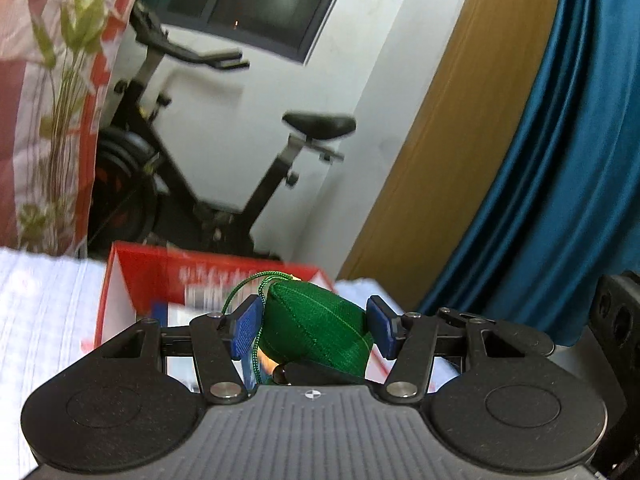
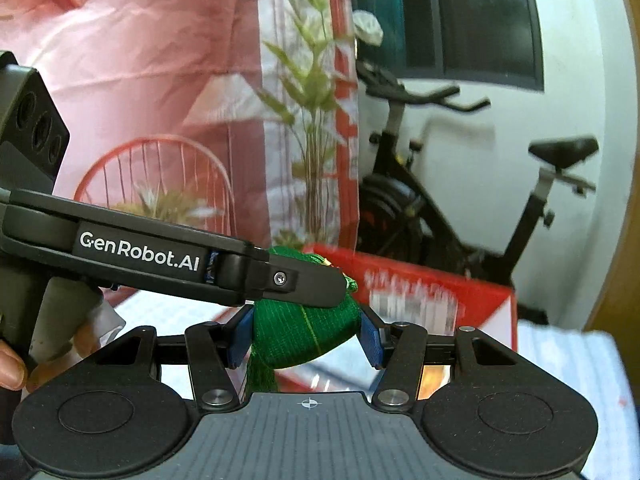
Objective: Organize soft objects
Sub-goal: 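Lift the green knitted pouch with the left tool over the red box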
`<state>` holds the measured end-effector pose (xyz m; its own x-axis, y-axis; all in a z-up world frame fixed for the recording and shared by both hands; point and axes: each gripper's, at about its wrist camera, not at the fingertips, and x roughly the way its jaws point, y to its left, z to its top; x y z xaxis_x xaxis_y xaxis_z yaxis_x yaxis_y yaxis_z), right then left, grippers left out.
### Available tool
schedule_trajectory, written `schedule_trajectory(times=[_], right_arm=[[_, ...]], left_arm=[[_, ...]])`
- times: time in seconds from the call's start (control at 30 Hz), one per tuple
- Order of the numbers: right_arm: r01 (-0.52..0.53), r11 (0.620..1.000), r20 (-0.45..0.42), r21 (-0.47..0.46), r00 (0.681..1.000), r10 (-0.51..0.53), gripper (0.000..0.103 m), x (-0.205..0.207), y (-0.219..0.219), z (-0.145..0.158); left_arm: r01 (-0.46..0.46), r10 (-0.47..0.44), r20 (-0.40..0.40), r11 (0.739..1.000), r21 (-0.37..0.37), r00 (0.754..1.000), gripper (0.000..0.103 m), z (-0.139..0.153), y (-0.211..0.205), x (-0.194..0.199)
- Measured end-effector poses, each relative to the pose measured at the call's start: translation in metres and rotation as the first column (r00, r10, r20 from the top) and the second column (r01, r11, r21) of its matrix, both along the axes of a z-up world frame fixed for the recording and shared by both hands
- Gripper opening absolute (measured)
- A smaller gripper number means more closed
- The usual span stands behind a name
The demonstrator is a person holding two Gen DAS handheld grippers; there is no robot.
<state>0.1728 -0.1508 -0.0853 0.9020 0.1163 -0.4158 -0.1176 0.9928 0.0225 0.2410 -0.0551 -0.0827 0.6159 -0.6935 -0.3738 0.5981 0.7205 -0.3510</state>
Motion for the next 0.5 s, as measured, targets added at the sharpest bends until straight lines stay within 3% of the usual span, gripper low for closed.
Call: schedule_trajectory(times=[0.27,0.5], right_arm=[[-0.004,0.992,0.078,-0.13,0.997,0.015,0.05,0.04,-0.008,0.035],[0.035,0.982,0.054,-0.184,0.998,-0.025,0.05,0.057,-0.028,0.018]], left_arm=[[-0.005,0.006,0.039,0.999,-0.039,0.999,0.059,0.011,-0.017,0.03],[0.043,-0.043,-0.009,0.999,-0.004,0.999,0.06,-0.011,-0.051,0.052]])
